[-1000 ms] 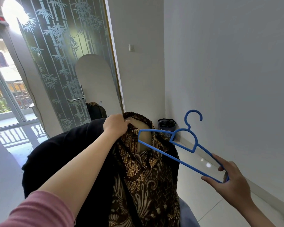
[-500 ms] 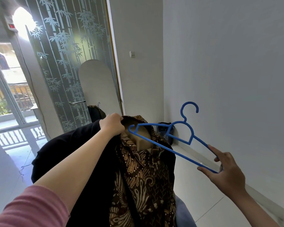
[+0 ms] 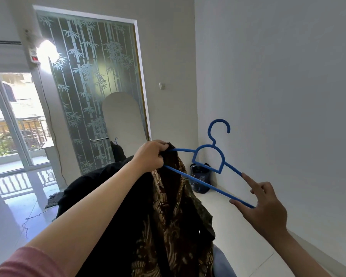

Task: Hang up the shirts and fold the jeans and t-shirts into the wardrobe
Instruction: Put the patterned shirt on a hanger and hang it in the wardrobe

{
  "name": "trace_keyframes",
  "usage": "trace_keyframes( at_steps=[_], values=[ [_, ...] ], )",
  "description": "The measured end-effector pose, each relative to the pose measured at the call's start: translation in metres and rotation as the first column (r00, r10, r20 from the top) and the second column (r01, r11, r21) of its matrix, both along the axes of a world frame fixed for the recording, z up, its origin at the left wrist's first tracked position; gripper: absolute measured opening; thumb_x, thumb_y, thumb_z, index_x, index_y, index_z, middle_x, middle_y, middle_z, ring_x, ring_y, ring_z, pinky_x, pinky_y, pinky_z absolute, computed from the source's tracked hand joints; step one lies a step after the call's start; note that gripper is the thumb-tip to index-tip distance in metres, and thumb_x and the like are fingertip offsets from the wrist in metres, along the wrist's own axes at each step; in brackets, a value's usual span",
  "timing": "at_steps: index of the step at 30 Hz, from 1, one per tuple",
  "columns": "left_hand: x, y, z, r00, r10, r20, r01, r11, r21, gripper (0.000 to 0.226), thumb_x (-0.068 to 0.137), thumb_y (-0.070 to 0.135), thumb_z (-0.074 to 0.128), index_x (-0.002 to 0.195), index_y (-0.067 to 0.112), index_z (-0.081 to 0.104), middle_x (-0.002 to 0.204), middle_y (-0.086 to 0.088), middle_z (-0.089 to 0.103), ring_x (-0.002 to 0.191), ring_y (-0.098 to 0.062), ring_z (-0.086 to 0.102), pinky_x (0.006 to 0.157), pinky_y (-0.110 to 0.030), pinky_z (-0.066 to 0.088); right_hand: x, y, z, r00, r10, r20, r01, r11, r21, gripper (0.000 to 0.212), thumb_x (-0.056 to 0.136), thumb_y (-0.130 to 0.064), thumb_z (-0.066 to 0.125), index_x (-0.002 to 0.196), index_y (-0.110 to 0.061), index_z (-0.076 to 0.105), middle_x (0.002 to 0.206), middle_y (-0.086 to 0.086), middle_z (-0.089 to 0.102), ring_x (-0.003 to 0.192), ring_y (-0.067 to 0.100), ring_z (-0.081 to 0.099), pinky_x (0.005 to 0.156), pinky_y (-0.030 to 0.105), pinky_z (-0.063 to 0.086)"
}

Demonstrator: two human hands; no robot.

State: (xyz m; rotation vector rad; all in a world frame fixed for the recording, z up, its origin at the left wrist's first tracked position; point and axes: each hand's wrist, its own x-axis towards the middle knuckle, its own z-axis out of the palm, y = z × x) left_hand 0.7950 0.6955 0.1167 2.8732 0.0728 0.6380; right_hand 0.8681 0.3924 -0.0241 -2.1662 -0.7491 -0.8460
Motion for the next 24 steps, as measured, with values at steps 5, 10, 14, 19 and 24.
trace_keyframes(
  at_steps=[5, 10, 14, 19, 24],
  values=[
    [-0.026, -0.048, 0.027, 0.988, -0.125, 0.086, 0.130, 0.990, -0.056, 0.046, 0.082, 0.001, 0.051, 0.125, 0.013, 0.060, 0.127, 0.002, 0.058, 0.112, -0.014, 0.054, 0.093, -0.020, 0.043, -0.036, -0.013, 0.021, 0.995, -0.056, 0.088, 0.053, 0.998, 0.033, 0.091, 0.052, -0.046, 0.088, 0.133, -0.024, 0.053, 0.082, 0.003, 0.050, 0.046, 0.015, 0.046, 0.037, 0.021, 0.046],
    [-0.061, -0.100, 0.062, 0.965, -0.215, 0.151, 0.231, 0.968, -0.095, 0.043, 0.082, 0.003, 0.054, 0.125, 0.009, 0.061, 0.128, 0.000, 0.054, 0.114, -0.015, 0.051, 0.102, -0.028, 0.042, -0.079, -0.031, 0.049, 0.979, -0.105, 0.177, 0.094, 0.993, 0.064, 0.089, 0.051, -0.040, 0.091, 0.131, -0.021, 0.055, 0.081, 0.005, 0.049, 0.044, 0.015, 0.041, 0.038, 0.018, 0.043],
    [-0.098, -0.138, 0.092, 0.942, -0.274, 0.192, 0.298, 0.948, -0.111, 0.046, 0.081, 0.004, 0.055, 0.126, 0.010, 0.060, 0.130, 0.000, 0.055, 0.116, -0.016, 0.052, 0.102, -0.026, 0.041, -0.127, -0.048, 0.066, 0.960, -0.159, 0.232, 0.138, 0.985, 0.104, 0.086, 0.051, -0.037, 0.092, 0.128, -0.016, 0.059, 0.080, 0.007, 0.052, 0.045, 0.015, 0.042, 0.041, 0.011, 0.033],
    [-0.154, -0.178, 0.116, 0.907, -0.369, 0.200, 0.391, 0.917, -0.080, 0.048, 0.080, 0.010, 0.055, 0.128, 0.013, 0.059, 0.133, 0.003, 0.054, 0.113, -0.012, 0.053, 0.098, -0.023, 0.042, -0.183, -0.073, 0.087, 0.949, -0.194, 0.249, 0.154, 0.973, 0.169, 0.086, 0.055, -0.040, 0.088, 0.131, -0.016, 0.056, 0.084, 0.008, 0.056, 0.049, 0.018, 0.050, 0.040, 0.017, 0.043],
    [-0.209, -0.189, 0.114, 0.916, -0.375, 0.139, 0.376, 0.926, 0.023, 0.048, 0.069, 0.035, 0.047, 0.113, 0.035, 0.067, 0.133, 0.017, 0.052, 0.127, -0.011, 0.043, 0.114, -0.059, 0.003, -0.246, -0.109, 0.100, 0.921, -0.233, 0.313, 0.175, 0.963, 0.204, 0.080, 0.058, -0.048, 0.078, 0.128, -0.014, 0.060, 0.083, 0.005, 0.057, 0.053, 0.010, 0.046, 0.046, 0.007, 0.031]
  ],
)
